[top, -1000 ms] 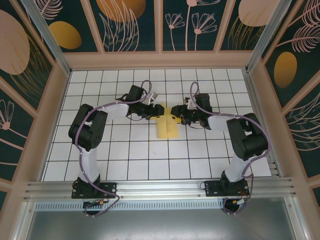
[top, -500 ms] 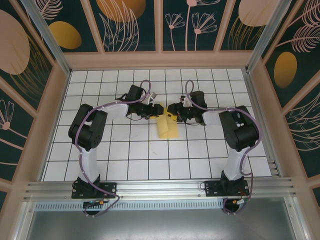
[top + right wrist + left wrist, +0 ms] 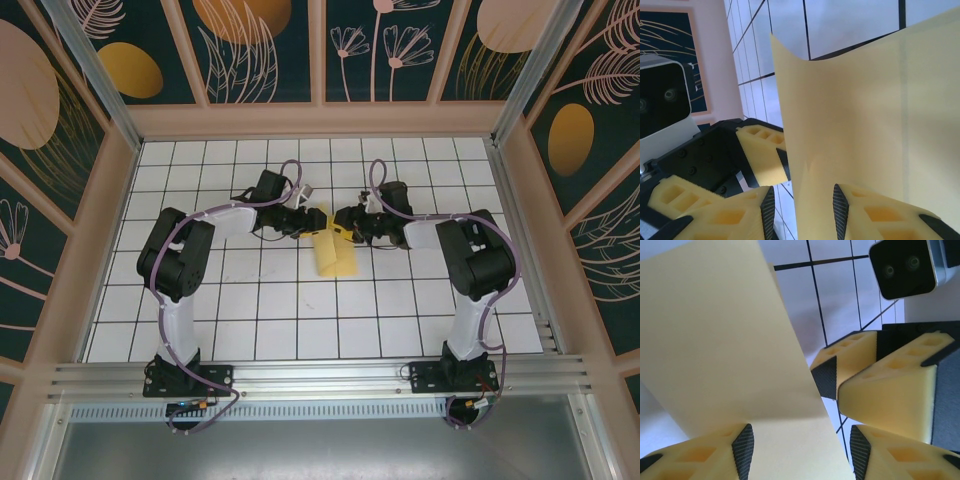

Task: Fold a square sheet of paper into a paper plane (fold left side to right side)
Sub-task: First fold in half a square sheet of paper at the center of the table.

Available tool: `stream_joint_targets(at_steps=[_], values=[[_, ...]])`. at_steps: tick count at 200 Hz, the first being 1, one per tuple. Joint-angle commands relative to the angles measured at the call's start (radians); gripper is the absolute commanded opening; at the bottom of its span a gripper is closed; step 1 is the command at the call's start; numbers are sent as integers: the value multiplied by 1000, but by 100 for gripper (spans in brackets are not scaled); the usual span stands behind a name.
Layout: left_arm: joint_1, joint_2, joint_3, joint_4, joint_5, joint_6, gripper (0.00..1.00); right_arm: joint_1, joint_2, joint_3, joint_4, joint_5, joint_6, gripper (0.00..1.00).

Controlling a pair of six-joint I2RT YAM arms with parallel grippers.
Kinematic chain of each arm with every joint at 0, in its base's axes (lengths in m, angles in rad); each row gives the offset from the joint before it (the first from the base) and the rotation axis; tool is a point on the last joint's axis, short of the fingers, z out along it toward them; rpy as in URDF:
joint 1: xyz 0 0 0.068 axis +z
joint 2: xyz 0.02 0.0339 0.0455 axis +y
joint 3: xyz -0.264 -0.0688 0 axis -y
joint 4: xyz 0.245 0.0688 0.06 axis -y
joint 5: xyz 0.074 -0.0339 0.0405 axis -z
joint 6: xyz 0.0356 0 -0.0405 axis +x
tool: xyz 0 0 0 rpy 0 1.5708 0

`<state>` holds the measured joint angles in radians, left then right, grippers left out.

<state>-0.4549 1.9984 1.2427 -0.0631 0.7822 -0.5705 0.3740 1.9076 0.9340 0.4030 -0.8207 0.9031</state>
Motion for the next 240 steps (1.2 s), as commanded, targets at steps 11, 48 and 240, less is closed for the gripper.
stream_joint_targets(at_steps=[11,48,240], values=[[-14,5,24,11,41,1,54,-29,-43,-18,-12,-25,-24,40],[-18,6,29,9,41,1,52,-53,-51,-7,-15,-49,-34,40],[-19,-32,22,-13,-6,11,55,-15,2,91,-161,-10,-124,4]])
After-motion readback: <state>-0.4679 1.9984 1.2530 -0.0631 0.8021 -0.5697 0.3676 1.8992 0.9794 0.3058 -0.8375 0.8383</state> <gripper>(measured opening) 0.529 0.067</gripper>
